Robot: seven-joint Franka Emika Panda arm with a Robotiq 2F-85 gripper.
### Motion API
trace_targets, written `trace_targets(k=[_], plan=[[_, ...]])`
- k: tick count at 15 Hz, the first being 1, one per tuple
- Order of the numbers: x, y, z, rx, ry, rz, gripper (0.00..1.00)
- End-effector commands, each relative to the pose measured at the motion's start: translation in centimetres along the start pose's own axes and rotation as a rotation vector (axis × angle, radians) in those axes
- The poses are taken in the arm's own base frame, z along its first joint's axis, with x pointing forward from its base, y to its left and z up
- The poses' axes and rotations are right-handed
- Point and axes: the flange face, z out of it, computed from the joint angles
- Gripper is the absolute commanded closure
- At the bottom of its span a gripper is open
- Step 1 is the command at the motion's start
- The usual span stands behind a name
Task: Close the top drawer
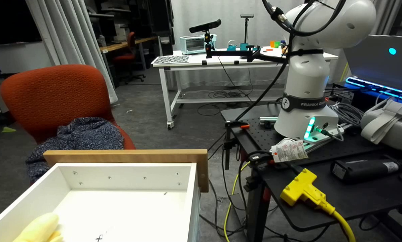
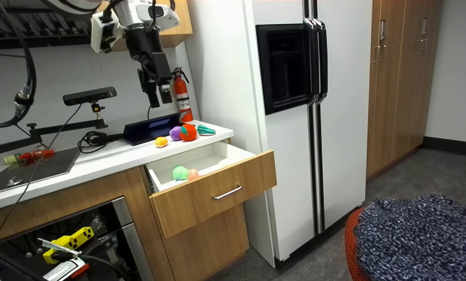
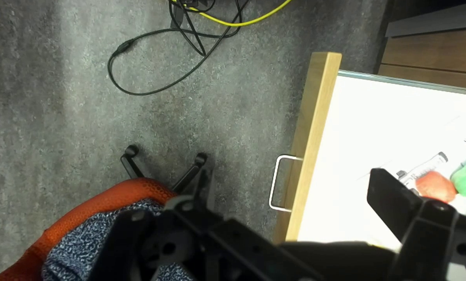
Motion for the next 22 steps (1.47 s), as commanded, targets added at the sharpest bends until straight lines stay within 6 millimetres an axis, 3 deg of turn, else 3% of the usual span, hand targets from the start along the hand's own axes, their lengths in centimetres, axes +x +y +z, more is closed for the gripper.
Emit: trace_targets(k=[1, 5, 15, 22], plan=[[0.5, 0.1, 0.3, 0.01, -0.004, -0.004, 0.0], [3.7, 1.3, 2.6, 0.017, 0.017, 0.012, 0.0], [13.1, 3.5, 12.0, 0.006, 0.039, 0.031, 0.0], [17.4, 4.9, 16.6, 0.004, 0.018, 0.052, 0.0]])
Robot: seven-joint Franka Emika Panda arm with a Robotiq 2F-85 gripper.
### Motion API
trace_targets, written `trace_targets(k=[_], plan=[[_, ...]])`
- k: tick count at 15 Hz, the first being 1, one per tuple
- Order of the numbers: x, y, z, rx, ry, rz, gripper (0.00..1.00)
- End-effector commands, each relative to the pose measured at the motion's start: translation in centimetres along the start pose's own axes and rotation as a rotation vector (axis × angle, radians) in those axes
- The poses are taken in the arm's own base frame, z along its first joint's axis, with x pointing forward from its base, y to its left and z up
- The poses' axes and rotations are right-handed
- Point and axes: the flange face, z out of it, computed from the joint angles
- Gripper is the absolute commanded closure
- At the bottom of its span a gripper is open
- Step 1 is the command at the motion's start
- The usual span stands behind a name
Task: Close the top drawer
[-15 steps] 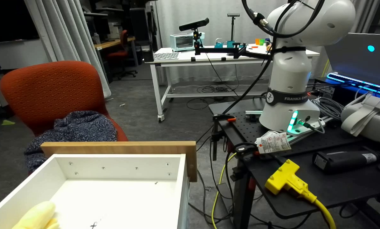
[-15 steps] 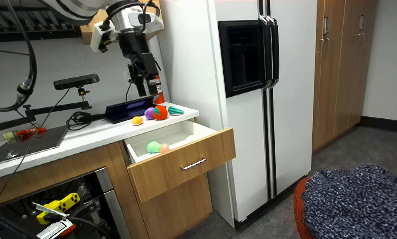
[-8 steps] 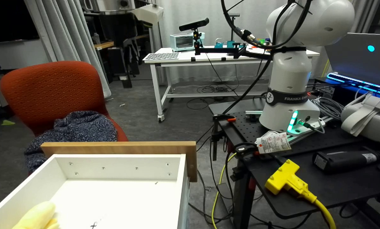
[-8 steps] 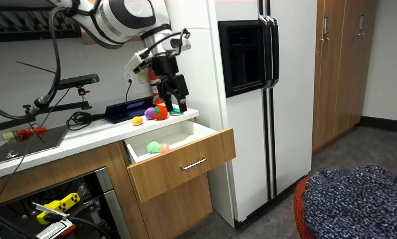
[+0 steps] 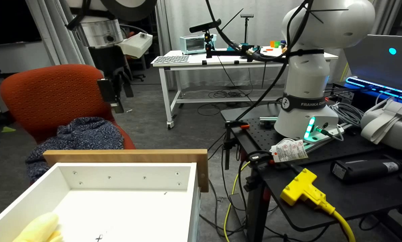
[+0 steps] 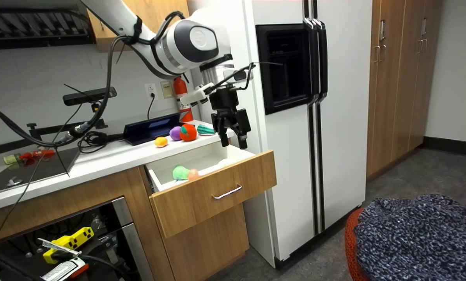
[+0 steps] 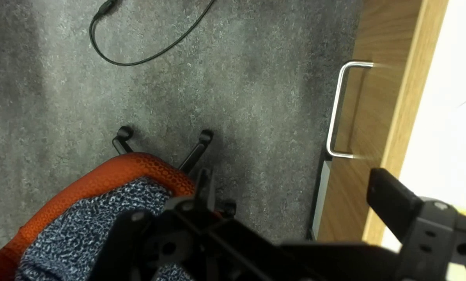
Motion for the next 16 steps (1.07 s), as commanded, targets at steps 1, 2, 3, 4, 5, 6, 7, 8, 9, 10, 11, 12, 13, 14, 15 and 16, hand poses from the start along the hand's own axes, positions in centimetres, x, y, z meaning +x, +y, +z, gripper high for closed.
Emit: trace_targets(k=[1, 2, 3, 4, 5, 6, 7, 8, 9, 10, 11, 12, 13, 14, 15, 16], plan=[[0.5, 0.3, 0.6, -0.002, -0.007, 0.005, 0.0], [1.0, 0.4, 1.1, -0.004, -0.012, 0.01, 0.0], [1.2, 0.5, 1.3, -0.005, -0.014, 0.012, 0.0], [1.4, 0.5, 1.5, -0.005, -0.015, 0.013, 0.0], [1.5, 0.5, 1.4, -0.005, -0.013, 0.013, 0.0], [1.5, 0.5, 1.4, -0.005, -0.012, 0.013, 0.0], [1.5, 0.5, 1.3, -0.005, -0.011, 0.013, 0.0], [1.6, 0.5, 1.3, -0.005, -0.011, 0.013, 0.0], [1.6, 0.4, 1.0, 0.002, 0.005, 0.011, 0.0], [1.8, 0.3, 1.4, -0.001, -0.008, -0.001, 0.0], [2.2, 0.1, 2.0, 0.004, -0.007, -0.004, 0.0], [2.7, 0.0, 2.9, 0.003, -0.02, -0.004, 0.0], [3.4, 0.0, 4.5, 0.006, -0.035, -0.012, 0.0], [3.8, -0.2, 5.7, 0.005, -0.045, -0.015, 0.0], [4.3, -0.3, 7.1, -0.003, -0.052, -0.019, 0.0], [4.8, -0.4, 8.3, -0.006, -0.063, -0.02, 0.0]])
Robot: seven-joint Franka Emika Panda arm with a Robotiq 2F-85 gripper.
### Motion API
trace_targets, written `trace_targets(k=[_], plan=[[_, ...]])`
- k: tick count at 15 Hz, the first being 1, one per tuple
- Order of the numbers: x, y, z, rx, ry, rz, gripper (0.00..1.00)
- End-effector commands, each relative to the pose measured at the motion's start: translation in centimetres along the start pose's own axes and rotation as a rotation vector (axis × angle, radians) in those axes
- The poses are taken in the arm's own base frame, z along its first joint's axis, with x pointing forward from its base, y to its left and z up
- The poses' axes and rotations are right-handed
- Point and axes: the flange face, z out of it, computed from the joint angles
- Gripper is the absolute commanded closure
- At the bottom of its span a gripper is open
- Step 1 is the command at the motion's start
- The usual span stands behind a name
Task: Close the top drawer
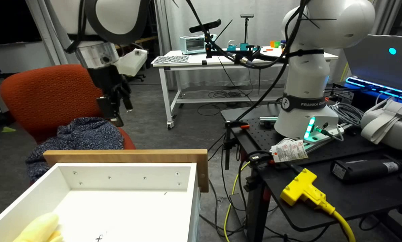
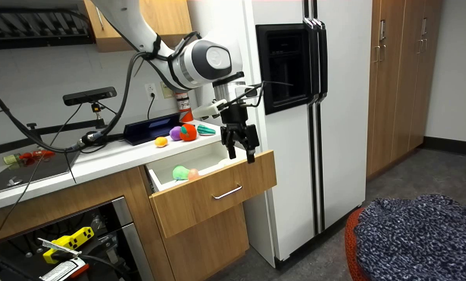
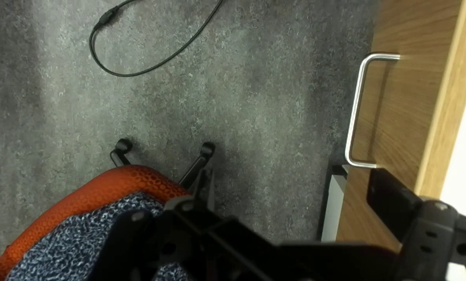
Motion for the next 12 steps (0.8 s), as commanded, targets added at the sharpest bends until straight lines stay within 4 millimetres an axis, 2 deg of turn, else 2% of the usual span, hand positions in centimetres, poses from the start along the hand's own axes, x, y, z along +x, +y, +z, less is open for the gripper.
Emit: trace_targets(k=[1, 4, 5, 6, 10, 12], plan=[[3.3, -0.4, 4.7, 0.004, -0.016, -0.02, 0.0], [5.0, -0.7, 8.1, 0.024, -0.042, -0.032, 0.0], [5.4, -0.8, 8.9, 0.036, -0.052, -0.033, 0.25], [5.9, -0.9, 9.5, 0.052, -0.063, -0.045, 0.26], [7.2, -1.3, 11.2, 0.123, -0.086, -0.08, 0.58], [7.6, -1.5, 11.3, 0.147, -0.088, -0.098, 0.72]])
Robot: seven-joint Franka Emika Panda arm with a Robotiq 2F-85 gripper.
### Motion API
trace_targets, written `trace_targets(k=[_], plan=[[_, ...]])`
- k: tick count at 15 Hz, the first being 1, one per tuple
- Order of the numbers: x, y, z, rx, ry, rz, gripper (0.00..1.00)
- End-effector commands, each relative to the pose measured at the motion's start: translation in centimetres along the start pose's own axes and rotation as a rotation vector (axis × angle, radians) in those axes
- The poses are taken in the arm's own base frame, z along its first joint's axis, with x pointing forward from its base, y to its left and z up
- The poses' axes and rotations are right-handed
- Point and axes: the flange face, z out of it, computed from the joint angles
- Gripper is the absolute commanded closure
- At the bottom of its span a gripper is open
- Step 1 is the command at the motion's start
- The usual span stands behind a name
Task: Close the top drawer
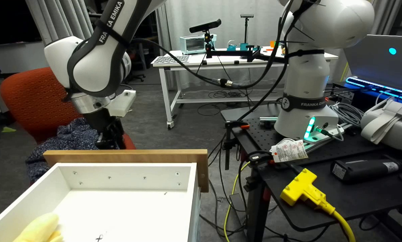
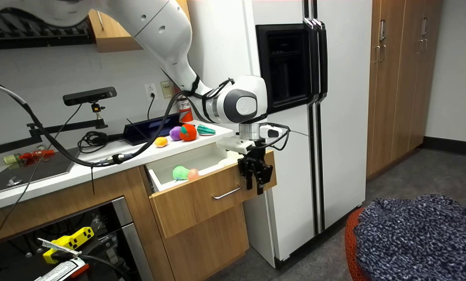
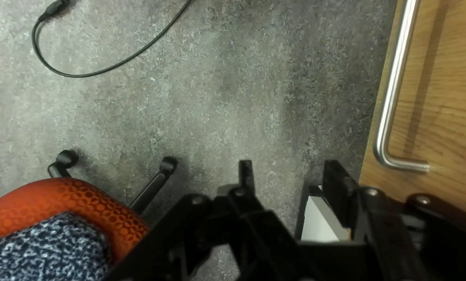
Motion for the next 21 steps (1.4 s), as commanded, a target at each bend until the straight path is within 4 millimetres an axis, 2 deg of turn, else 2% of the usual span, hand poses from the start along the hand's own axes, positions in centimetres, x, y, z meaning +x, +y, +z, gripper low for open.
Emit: trace_targets(k=[1, 3, 4, 8, 11, 16, 21], plan=[[1.5, -0.1, 0.0, 0.062, -0.008, -0.048, 0.8], [1.7, -0.6, 0.0, 0.078, -0.006, -0.078, 0.96], [1.8, -1.0, 0.0, 0.088, -0.005, -0.098, 0.99], [1.9, -2.6, -0.1, 0.118, -0.002, -0.169, 1.0], [1.7, -4.6, -0.2, 0.17, -0.018, -0.237, 1.0], [1.4, -8.4, -0.3, 0.243, -0.064, -0.347, 1.0], [1.8, -13.3, -1.1, 0.227, -0.05, -0.47, 1.0]])
